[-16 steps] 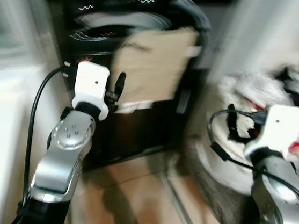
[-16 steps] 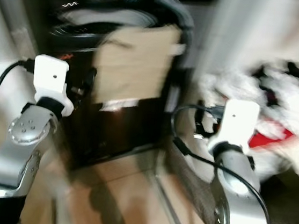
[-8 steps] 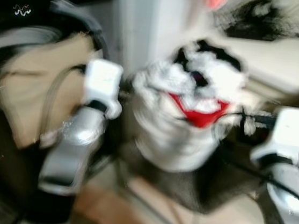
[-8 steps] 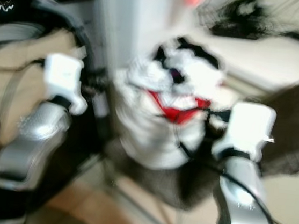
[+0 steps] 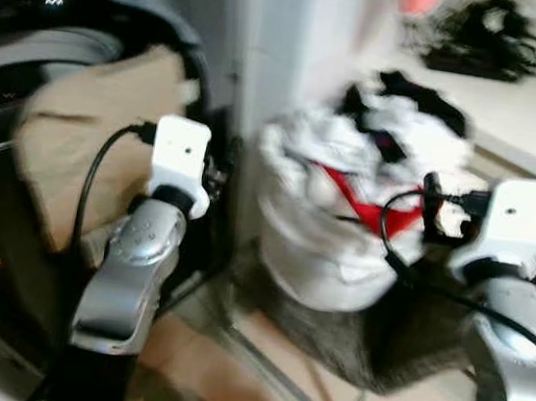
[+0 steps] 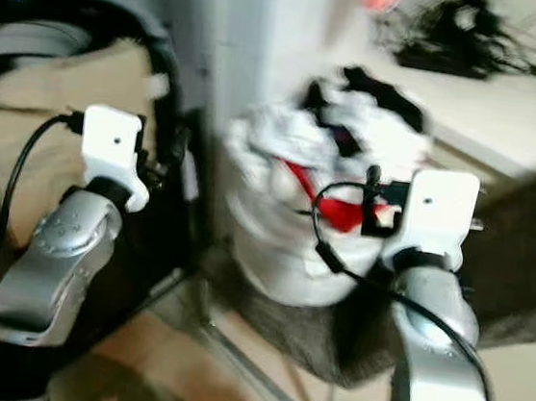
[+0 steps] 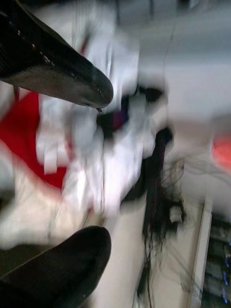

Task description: Clothes washing

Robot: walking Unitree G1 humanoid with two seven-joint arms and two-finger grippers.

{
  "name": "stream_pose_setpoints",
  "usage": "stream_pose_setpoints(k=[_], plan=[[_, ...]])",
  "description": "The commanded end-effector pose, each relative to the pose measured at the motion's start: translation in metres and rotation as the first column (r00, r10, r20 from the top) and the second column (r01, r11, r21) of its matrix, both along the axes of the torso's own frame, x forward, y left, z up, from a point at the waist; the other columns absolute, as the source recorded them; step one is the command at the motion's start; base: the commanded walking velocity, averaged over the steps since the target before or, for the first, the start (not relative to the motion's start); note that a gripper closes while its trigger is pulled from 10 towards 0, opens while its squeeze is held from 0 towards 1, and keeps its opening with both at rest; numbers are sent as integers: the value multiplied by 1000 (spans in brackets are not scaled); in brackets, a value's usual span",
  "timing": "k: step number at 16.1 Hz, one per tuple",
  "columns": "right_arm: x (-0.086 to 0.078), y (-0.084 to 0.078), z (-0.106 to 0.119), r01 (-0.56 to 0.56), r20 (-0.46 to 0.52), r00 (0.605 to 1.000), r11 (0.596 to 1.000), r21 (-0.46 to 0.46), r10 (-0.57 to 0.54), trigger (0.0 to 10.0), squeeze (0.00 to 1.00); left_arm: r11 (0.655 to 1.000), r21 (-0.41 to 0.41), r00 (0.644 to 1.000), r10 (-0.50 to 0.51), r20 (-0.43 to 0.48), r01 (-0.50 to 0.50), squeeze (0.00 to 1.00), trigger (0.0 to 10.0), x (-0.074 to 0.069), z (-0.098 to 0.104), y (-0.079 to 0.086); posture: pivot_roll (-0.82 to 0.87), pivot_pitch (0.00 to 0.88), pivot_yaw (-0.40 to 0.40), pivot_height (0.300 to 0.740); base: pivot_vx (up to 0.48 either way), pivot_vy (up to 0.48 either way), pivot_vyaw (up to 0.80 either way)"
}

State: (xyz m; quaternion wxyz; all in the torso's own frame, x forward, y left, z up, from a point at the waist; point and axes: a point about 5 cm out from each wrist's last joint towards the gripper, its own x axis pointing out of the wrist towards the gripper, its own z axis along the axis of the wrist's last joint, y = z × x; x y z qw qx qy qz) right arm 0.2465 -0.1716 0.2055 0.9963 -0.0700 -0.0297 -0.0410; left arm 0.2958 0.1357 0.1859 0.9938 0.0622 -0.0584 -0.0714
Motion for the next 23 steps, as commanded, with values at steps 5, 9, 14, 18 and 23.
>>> stream_pose_setpoints(k=[5, 9, 14, 18, 23], plan=[[-2, -30, -31, 138, 75, 988, 990, -9, -137, 10000, 0, 996, 16, 992, -90, 89, 89, 0, 10000, 9, -10, -15, -136, 0, 39, 740, 0, 480, -434], [-9, -26, -59, 88, -52, 995, 996, -5, -88, 10000, 0, 992, -27, 992, -119, 41, 120, 0, 10000, 11, -27, -21, -143, 0, 66, 740, 0, 240, 0], [-9, -30, -55, 118, -8, 993, 992, -38, -118, 10000, 0, 990, -4, 989, -139, 59, 139, 0, 10000, 8, -31, -22, -136, 0, 55, 740, 0, 0, 0], [0, -19, -45, -2, 9, 1000, 1000, -4, 2, 10000, 0, 991, -20, 987, -132, 94, 135, 0, 10000, 8, -22, -23, -122, 0, 19, 740, 197, 0, -353], [6, -20, -36, -20, 23, 1000, 1000, -5, 20, 10000, 0, 992, -17, 988, -126, 94, 128, 0, 10000, 9, -21, -21, -128, 0, 29, 740, 407, 0, -800]])
